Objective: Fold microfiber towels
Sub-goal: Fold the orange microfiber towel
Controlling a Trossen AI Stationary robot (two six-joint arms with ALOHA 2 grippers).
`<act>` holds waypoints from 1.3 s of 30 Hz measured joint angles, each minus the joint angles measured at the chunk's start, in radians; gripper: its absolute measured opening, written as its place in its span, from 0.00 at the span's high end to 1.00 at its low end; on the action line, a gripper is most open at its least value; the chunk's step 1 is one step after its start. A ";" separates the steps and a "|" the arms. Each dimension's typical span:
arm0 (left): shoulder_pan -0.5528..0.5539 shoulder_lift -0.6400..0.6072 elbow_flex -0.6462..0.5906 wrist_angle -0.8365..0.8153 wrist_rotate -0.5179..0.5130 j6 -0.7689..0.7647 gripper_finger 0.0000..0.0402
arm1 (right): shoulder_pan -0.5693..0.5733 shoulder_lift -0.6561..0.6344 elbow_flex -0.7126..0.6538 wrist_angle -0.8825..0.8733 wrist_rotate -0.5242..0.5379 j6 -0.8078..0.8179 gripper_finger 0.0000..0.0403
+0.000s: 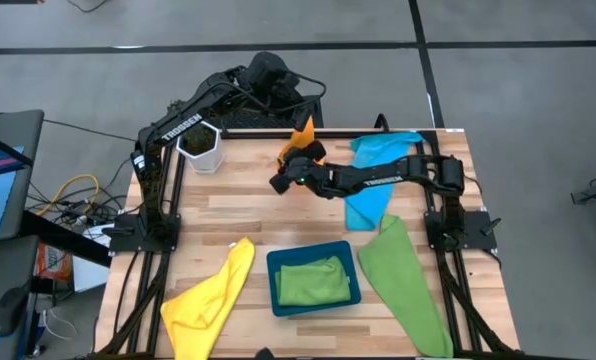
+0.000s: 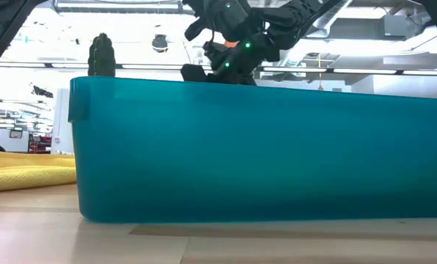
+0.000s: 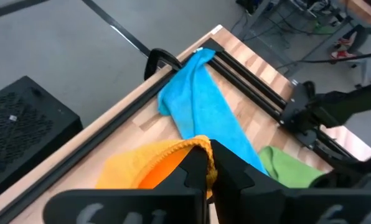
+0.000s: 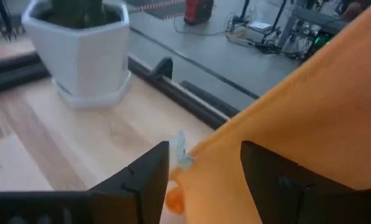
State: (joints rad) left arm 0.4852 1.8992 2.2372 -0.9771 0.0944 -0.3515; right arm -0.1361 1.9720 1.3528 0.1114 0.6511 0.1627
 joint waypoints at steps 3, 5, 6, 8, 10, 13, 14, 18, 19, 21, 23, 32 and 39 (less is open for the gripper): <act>-0.004 0.000 0.000 0.000 0.011 0.000 1.00 | -0.007 -0.001 0.004 -0.007 0.059 0.057 0.45; -0.009 0.000 0.000 0.000 0.011 0.000 1.00 | -0.020 -0.001 0.003 -0.022 0.082 0.109 0.47; -0.013 0.000 0.000 0.000 0.012 0.000 1.00 | -0.029 -0.001 0.003 -0.021 0.076 0.126 0.50; -0.020 0.000 0.000 0.000 0.014 0.003 1.00 | -0.048 -0.001 0.003 -0.028 0.037 0.150 0.57; -0.026 0.000 0.000 0.000 0.013 0.021 1.00 | -0.064 -0.001 0.003 -0.065 -0.026 0.179 0.69; -0.027 0.000 0.000 -0.010 0.013 0.049 1.00 | -0.078 -0.015 0.001 -0.133 -0.158 0.182 0.93; -0.025 0.000 0.000 -0.016 0.013 0.055 1.00 | -0.078 -0.024 0.002 -0.140 -0.201 0.174 0.95; -0.002 -0.007 0.026 -0.066 0.003 0.089 1.00 | -0.065 -0.108 0.002 -0.260 -0.304 0.156 0.98; 0.004 -0.008 0.044 -0.087 0.000 0.099 1.00 | -0.058 -0.137 0.002 -0.296 -0.310 0.139 0.98; 0.014 -0.008 0.082 -0.136 -0.002 0.110 1.00 | -0.046 -0.203 0.002 -0.385 -0.313 0.101 0.98; 0.016 -0.009 0.115 -0.163 -0.001 0.122 1.00 | -0.039 -0.268 0.002 -0.459 -0.349 0.026 0.99; -0.023 -0.017 -0.026 -0.303 0.030 0.117 1.00 | -0.078 -0.388 0.002 -0.736 -0.507 -0.116 0.94; -0.009 -0.016 -0.298 -0.118 0.058 0.155 1.00 | -0.026 -0.291 0.002 -0.664 -0.631 -0.152 0.78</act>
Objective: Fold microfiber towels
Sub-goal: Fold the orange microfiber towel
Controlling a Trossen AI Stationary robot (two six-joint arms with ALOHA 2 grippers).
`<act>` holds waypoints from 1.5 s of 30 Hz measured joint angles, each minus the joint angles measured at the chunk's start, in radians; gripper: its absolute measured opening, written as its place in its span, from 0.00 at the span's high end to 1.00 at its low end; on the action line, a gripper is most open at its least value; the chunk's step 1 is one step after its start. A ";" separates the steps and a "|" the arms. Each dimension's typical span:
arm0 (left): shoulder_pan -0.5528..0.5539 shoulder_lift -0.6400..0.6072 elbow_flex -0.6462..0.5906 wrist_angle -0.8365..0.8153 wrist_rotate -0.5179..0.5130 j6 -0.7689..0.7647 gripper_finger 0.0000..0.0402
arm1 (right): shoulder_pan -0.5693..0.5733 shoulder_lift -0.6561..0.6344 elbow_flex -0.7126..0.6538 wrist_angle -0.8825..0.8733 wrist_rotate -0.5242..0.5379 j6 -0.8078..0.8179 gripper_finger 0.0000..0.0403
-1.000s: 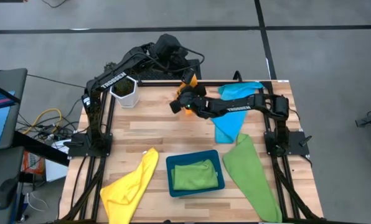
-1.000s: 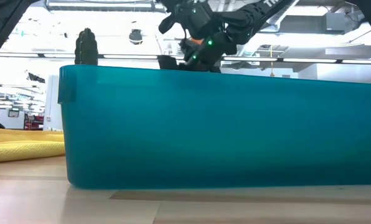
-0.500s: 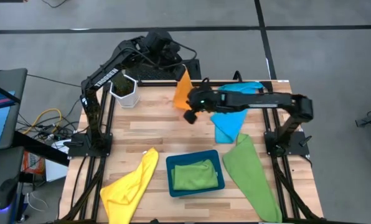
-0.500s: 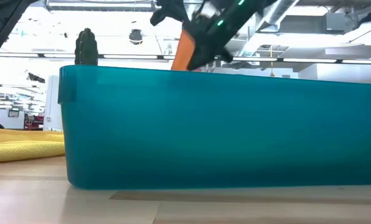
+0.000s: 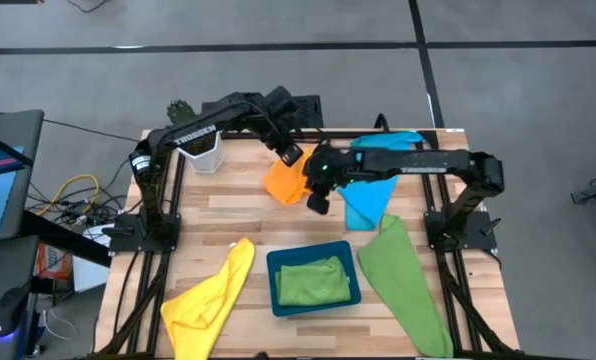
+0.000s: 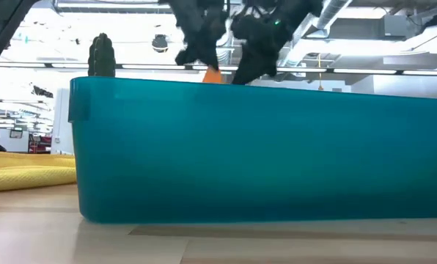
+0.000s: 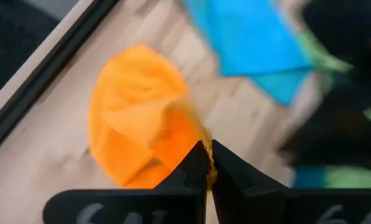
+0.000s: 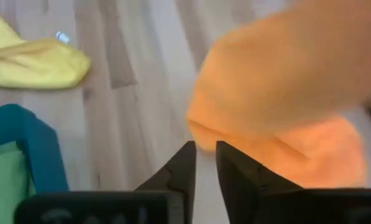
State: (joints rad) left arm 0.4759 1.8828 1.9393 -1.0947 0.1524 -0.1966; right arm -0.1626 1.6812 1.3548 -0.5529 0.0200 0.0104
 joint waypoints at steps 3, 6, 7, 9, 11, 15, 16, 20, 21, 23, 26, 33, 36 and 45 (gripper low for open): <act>0.056 0.001 -0.086 0.022 0.016 0.023 1.00 | 0.029 0.074 -0.001 0.052 -0.003 -0.016 0.74; 0.119 0.001 -0.144 0.030 0.035 0.031 1.00 | 0.033 0.136 -0.002 0.109 -0.062 -0.043 0.68; 0.143 0.001 -0.158 0.034 0.037 0.018 1.00 | 0.030 0.150 -0.002 0.123 -0.077 -0.046 0.67; 0.193 0.002 -0.165 0.045 0.055 -0.018 1.00 | 0.020 0.181 0.001 0.188 -0.081 -0.046 0.63; 0.245 0.001 -0.165 0.084 0.087 -0.049 1.00 | 0.011 0.209 -0.001 0.230 -0.073 -0.046 0.60; 0.336 -0.005 -0.164 0.134 0.159 -0.091 1.00 | 0.002 0.274 0.000 0.365 -0.069 -0.037 0.56; 0.354 -0.007 -0.164 0.135 0.166 -0.101 1.00 | 0.006 0.294 0.000 0.394 -0.055 -0.038 0.56; 0.395 -0.006 -0.164 0.125 0.169 -0.104 1.00 | 0.019 0.385 0.009 0.457 0.064 -0.036 0.57; 0.399 -0.006 -0.164 0.125 0.169 -0.104 1.00 | 0.019 0.410 0.025 0.467 0.084 -0.037 0.58; 0.401 -0.006 -0.164 0.124 0.169 -0.098 1.00 | 0.018 0.441 0.046 0.448 0.113 -0.036 0.59; 0.394 -0.006 -0.164 0.124 0.163 -0.080 1.00 | 0.011 0.492 0.091 0.430 0.117 -0.017 0.61; 0.387 -0.006 -0.164 0.094 0.156 -0.047 1.00 | 0.001 0.542 0.205 0.166 0.076 -0.006 0.92; 0.387 -0.006 -0.164 0.040 0.154 -0.021 1.00 | 0.004 0.490 0.203 0.042 -0.058 -0.064 0.96; 0.304 -0.006 -0.181 -0.070 0.129 0.046 1.00 | -0.089 0.237 0.061 -0.198 -0.176 -0.309 0.97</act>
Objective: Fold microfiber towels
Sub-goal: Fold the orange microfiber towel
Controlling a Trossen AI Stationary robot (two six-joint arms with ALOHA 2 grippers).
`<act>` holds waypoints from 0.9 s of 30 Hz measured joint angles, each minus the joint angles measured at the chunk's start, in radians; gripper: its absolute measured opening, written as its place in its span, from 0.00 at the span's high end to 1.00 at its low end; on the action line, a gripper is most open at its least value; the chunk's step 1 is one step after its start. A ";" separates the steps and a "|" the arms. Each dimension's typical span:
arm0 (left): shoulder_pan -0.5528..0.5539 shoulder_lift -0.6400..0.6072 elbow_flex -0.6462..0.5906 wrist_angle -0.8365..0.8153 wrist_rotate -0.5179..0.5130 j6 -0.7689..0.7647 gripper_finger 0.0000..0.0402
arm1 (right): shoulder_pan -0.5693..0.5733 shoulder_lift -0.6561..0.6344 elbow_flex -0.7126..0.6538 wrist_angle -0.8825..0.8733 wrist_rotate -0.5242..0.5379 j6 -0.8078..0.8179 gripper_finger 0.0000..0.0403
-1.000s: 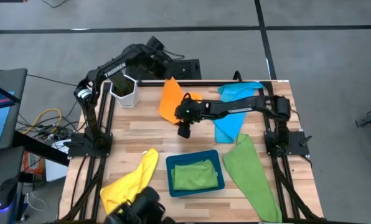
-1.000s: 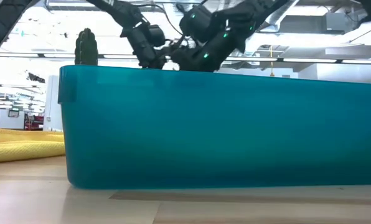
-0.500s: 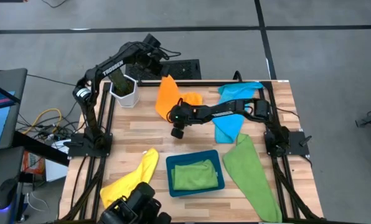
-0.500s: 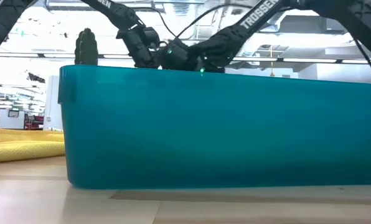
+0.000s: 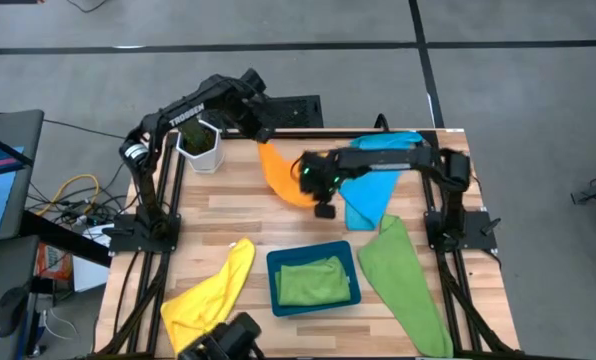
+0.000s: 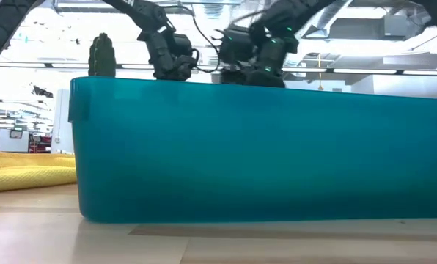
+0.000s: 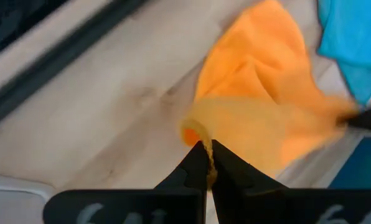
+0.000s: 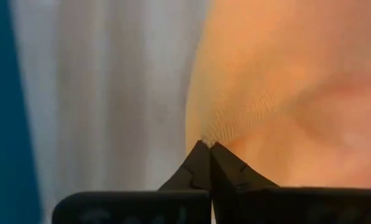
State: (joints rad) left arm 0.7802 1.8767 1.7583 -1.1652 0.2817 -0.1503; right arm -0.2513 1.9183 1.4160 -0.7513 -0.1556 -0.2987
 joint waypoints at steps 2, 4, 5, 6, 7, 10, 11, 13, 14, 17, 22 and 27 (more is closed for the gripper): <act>-0.029 0.000 -0.031 0.021 -0.003 -0.012 1.00 | -0.057 -0.037 -0.043 0.013 -0.001 -0.018 0.97; -0.062 0.000 -0.071 0.058 -0.002 -0.034 1.00 | -0.116 -0.059 -0.081 0.050 -0.006 -0.041 0.97; -0.081 0.000 -0.099 0.091 -0.002 -0.045 1.00 | -0.146 -0.067 -0.097 0.073 -0.009 -0.046 0.96; -0.099 0.000 -0.130 0.132 -0.002 -0.058 1.00 | -0.172 -0.072 -0.111 0.092 -0.011 -0.043 0.95; -0.114 0.001 -0.156 0.170 -0.001 -0.077 1.00 | -0.193 -0.072 -0.115 0.127 -0.012 -0.029 0.92; -0.142 0.002 -0.233 0.288 0.009 -0.142 1.00 | -0.251 -0.073 -0.115 0.170 -0.046 0.007 0.82; -0.146 0.002 -0.256 0.320 0.007 -0.158 1.00 | -0.265 -0.073 -0.115 0.183 -0.049 0.011 0.79; -0.146 0.002 -0.292 0.364 0.006 -0.167 1.00 | -0.283 -0.073 -0.115 0.206 -0.044 0.029 0.73; -0.142 0.002 -0.305 0.377 0.001 -0.172 1.00 | -0.295 -0.074 -0.115 0.215 -0.048 0.042 0.70; -0.118 0.007 -0.345 0.428 -0.010 -0.208 1.00 | -0.303 -0.086 -0.114 0.237 -0.077 0.086 0.62; -0.072 0.008 -0.410 0.511 0.010 -0.263 1.00 | -0.273 -0.070 -0.114 0.327 0.045 0.031 0.55; -0.040 0.008 -0.428 0.511 -0.004 -0.259 1.00 | -0.264 -0.066 -0.115 0.375 -0.107 0.103 0.54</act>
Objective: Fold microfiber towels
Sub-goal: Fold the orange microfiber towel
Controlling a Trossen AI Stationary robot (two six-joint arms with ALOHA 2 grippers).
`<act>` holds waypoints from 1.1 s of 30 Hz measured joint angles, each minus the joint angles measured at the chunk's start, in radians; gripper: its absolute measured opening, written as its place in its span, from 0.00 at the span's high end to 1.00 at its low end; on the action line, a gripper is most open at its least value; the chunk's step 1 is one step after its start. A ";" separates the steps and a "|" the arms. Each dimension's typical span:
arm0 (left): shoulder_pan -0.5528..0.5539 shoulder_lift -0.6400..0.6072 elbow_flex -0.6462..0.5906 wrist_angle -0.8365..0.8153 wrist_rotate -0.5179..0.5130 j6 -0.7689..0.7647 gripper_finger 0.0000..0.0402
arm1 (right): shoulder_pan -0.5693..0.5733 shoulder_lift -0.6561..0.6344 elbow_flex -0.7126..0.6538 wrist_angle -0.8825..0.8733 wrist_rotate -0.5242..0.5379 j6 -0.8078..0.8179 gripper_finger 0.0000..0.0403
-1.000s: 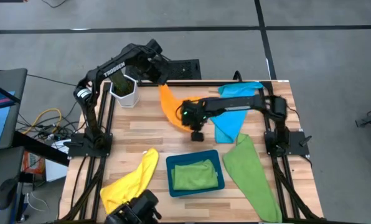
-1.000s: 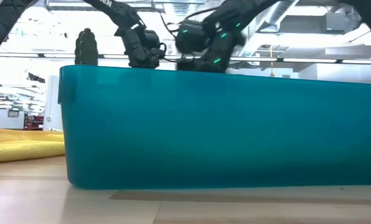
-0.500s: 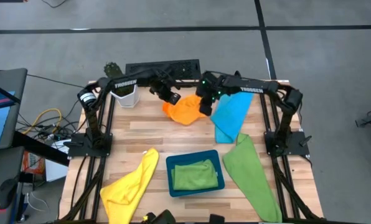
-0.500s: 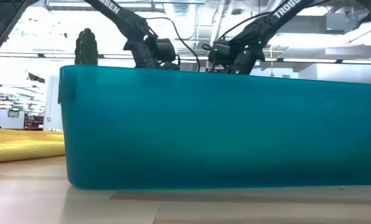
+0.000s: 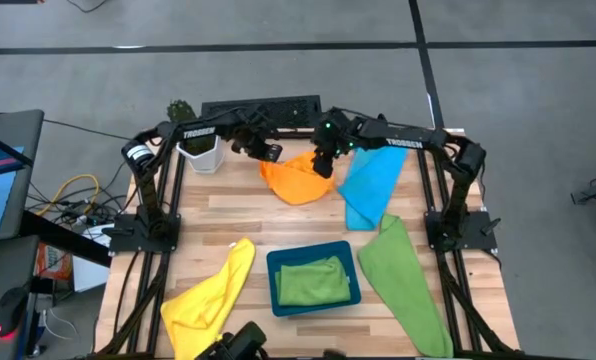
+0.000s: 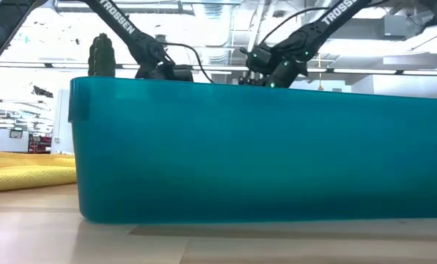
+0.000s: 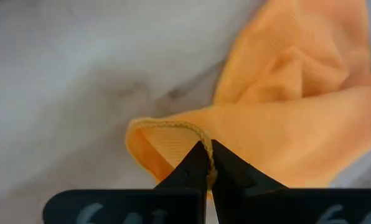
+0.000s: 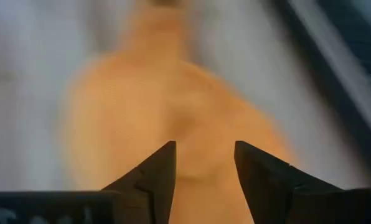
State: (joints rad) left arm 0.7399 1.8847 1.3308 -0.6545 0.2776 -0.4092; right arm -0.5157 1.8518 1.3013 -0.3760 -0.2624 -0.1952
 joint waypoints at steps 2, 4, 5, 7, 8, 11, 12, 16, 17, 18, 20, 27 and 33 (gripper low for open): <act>0.012 0.000 0.000 0.010 -0.005 0.000 1.00 | 0.059 -0.001 0.000 0.016 -0.077 0.033 0.55; 0.020 0.000 0.000 0.031 -0.005 0.000 1.00 | 0.134 0.000 0.000 0.037 -0.083 0.042 0.57; 0.023 0.000 0.000 0.034 -0.005 0.000 1.00 | 0.173 0.005 0.000 0.059 -0.060 0.038 0.58; 0.025 0.000 0.000 0.033 -0.004 0.005 1.00 | 0.250 0.026 0.001 0.105 0.057 0.020 0.59; 0.026 0.000 0.000 0.033 -0.004 0.008 1.00 | 0.285 0.040 0.000 0.114 0.133 0.010 0.60; 0.026 0.000 0.000 0.033 -0.003 0.022 1.00 | 0.367 0.073 0.000 0.173 0.336 -0.002 0.61; 0.027 0.000 0.000 0.033 -0.001 0.023 1.00 | 0.386 0.083 0.001 0.190 0.375 -0.001 0.61; 0.028 0.000 0.000 0.032 -0.001 0.043 1.00 | 0.432 0.137 0.003 0.238 0.397 0.057 0.60; 0.028 0.000 0.000 0.029 -0.001 0.051 1.00 | 0.438 0.151 0.000 0.227 0.407 0.075 0.59; 0.027 0.000 0.000 0.022 -0.001 0.059 1.00 | 0.443 0.166 0.000 0.230 0.430 0.094 0.58; 0.027 0.000 0.000 0.007 -0.001 0.068 1.00 | 0.453 0.189 0.000 0.229 0.487 0.122 0.56; 0.026 0.000 0.000 0.009 0.000 0.068 1.00 | 0.453 0.233 0.008 0.277 0.549 0.143 0.53; 0.023 0.000 0.000 0.000 0.006 0.068 1.00 | 0.463 0.312 0.025 0.300 0.629 0.181 0.55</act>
State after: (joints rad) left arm 0.7631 1.8844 1.3308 -0.6546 0.2840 -0.3415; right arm -0.0526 2.1635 1.3267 -0.0756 0.3665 -0.0138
